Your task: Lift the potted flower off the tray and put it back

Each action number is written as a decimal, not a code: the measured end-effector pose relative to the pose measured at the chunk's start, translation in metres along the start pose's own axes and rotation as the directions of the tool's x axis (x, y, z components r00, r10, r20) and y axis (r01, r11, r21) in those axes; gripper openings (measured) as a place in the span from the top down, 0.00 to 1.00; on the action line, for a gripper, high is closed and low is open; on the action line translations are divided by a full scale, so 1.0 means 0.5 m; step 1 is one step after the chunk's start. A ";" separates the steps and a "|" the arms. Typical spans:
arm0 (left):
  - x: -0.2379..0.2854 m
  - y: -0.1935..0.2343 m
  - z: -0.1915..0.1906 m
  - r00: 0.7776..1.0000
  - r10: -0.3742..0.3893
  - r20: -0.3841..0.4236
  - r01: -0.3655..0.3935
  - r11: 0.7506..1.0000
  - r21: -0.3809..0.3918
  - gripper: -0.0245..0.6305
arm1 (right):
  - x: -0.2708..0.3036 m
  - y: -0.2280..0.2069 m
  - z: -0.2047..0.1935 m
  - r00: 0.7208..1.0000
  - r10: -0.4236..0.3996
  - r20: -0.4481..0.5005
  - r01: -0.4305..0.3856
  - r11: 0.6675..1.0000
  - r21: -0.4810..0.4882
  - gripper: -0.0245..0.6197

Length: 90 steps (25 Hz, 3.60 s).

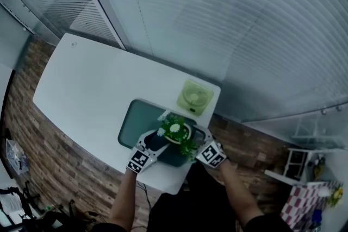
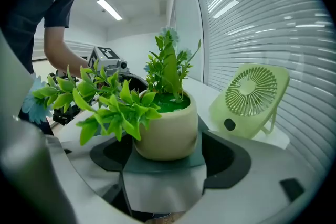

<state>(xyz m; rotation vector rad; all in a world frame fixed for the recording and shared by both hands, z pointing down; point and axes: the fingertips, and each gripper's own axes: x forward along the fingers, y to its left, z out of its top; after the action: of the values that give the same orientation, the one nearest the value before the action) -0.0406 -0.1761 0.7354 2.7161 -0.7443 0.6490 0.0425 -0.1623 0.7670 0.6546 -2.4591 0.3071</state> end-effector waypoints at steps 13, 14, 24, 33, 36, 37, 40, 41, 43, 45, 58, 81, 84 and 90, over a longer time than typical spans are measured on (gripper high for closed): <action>0.031 -0.017 -0.012 0.984 -0.143 -0.109 0.158 0.978 0.140 0.56 | 0.017 0.007 -0.002 0.997 0.067 -0.026 -0.068 0.997 -0.021 0.36; 0.033 -0.018 -0.015 0.982 -0.145 -0.117 0.161 0.976 0.147 0.56 | 0.018 0.007 -0.001 0.997 0.068 -0.028 -0.068 0.997 -0.021 0.36; 0.040 -0.017 -0.013 0.981 -0.163 -0.107 0.176 0.976 0.129 0.55 | 0.015 0.002 0.002 0.996 0.081 -0.041 -0.082 0.997 -0.010 0.36; 0.043 -0.016 -0.018 0.984 -0.154 -0.089 0.162 0.983 0.092 0.54 | 0.021 0.001 0.005 0.998 0.067 -0.009 -0.068 0.998 -0.012 0.36; 0.047 -0.013 -0.017 0.983 -0.166 -0.083 0.173 0.982 0.081 0.54 | 0.022 -0.001 0.005 0.998 0.062 -0.007 -0.062 0.998 -0.003 0.36; 0.047 -0.012 -0.016 0.982 -0.172 -0.081 0.178 0.981 0.077 0.54 | 0.023 -0.001 0.005 0.998 0.058 -0.005 -0.058 0.998 0.000 0.36; 0.045 -0.012 -0.017 0.981 -0.176 -0.079 0.181 0.981 0.074 0.54 | 0.024 0.000 0.005 0.998 0.054 -0.007 -0.054 0.998 -0.008 0.36; 0.046 -0.011 -0.017 0.982 -0.173 -0.079 0.179 0.981 0.075 0.54 | 0.025 -0.001 0.006 0.999 0.053 -0.006 -0.053 0.999 -0.005 0.36; 0.049 -0.011 -0.017 0.982 -0.169 -0.079 0.175 0.981 0.080 0.54 | 0.026 -0.004 0.006 0.999 0.049 0.002 -0.049 0.999 0.004 0.36; 0.050 -0.012 -0.016 0.984 -0.162 -0.077 0.169 0.982 0.088 0.54 | 0.024 -0.005 0.005 0.999 0.048 0.003 -0.048 0.999 0.004 0.36; 0.037 -0.037 -0.006 0.991 -0.114 -0.067 0.120 0.989 0.086 0.54 | 0.000 0.008 0.010 0.998 0.050 -0.022 -0.051 0.998 -0.031 0.36; -0.091 -0.150 0.125 0.999 -0.033 0.019 0.029 0.980 0.195 0.54 | -0.154 0.097 0.123 0.999 0.013 0.051 -0.005 0.988 -0.154 0.36; -0.101 -0.163 0.125 0.999 -0.026 0.027 0.020 0.980 0.200 0.54 | -0.163 0.111 0.117 1.000 0.010 0.029 -0.005 0.987 -0.162 0.36; -0.124 -0.185 0.123 0.999 -0.019 0.030 0.012 0.977 0.215 0.54 | -0.175 0.139 0.130 0.998 -0.002 0.064 0.013 0.985 -0.172 0.36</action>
<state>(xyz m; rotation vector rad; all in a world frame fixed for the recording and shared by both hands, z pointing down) -0.0173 -0.0938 0.6409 2.9312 -0.6967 0.7228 0.0391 -0.0922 0.6584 0.6072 -2.5082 0.0700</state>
